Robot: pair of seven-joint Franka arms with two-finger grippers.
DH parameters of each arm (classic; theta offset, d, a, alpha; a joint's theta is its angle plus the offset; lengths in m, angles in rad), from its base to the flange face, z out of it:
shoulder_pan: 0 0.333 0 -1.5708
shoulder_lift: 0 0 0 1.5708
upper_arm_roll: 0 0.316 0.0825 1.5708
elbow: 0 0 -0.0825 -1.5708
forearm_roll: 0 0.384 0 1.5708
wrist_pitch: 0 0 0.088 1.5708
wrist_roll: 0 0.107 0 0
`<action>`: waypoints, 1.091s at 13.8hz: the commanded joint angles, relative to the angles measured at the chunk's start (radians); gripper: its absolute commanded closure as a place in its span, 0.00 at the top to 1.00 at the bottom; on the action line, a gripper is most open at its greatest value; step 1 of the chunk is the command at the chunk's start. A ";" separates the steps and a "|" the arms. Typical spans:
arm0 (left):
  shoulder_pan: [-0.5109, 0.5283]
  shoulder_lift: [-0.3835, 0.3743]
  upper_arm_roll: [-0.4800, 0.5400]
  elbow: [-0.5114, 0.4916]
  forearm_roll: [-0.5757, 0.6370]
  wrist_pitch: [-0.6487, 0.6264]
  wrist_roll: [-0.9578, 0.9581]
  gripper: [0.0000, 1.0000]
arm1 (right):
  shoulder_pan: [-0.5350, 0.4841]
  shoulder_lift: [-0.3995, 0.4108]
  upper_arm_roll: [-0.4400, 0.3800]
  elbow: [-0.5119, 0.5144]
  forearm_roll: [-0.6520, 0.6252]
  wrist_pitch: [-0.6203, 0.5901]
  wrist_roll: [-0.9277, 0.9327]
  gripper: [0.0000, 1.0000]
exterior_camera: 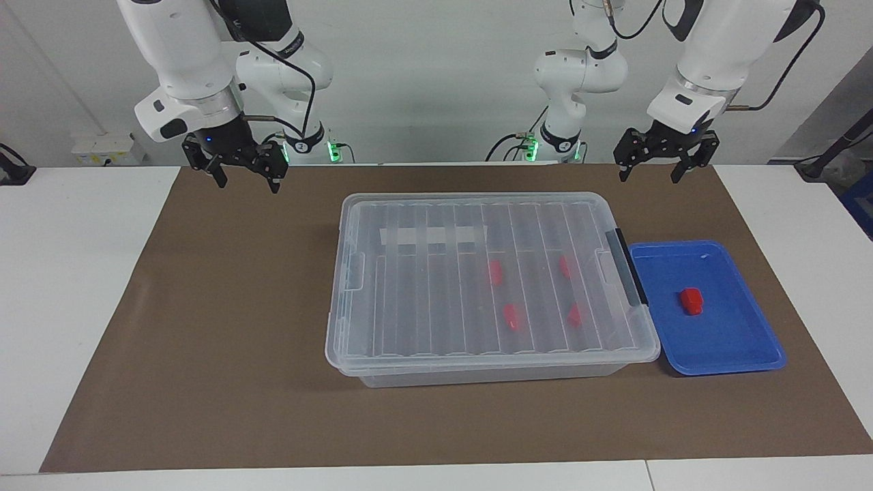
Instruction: Place red block in blue tray from box
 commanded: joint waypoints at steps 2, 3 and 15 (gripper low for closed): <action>0.001 -0.016 0.000 -0.010 0.017 -0.015 -0.010 1.00 | -0.025 -0.029 0.001 -0.037 0.014 0.013 0.010 1.00; 0.001 -0.016 0.000 -0.010 0.017 -0.015 -0.010 1.00 | -0.026 -0.029 0.003 -0.038 0.015 0.013 0.010 1.00; 0.001 -0.016 0.000 -0.010 0.017 -0.015 -0.010 1.00 | -0.026 -0.029 0.003 -0.040 0.015 0.031 0.019 1.00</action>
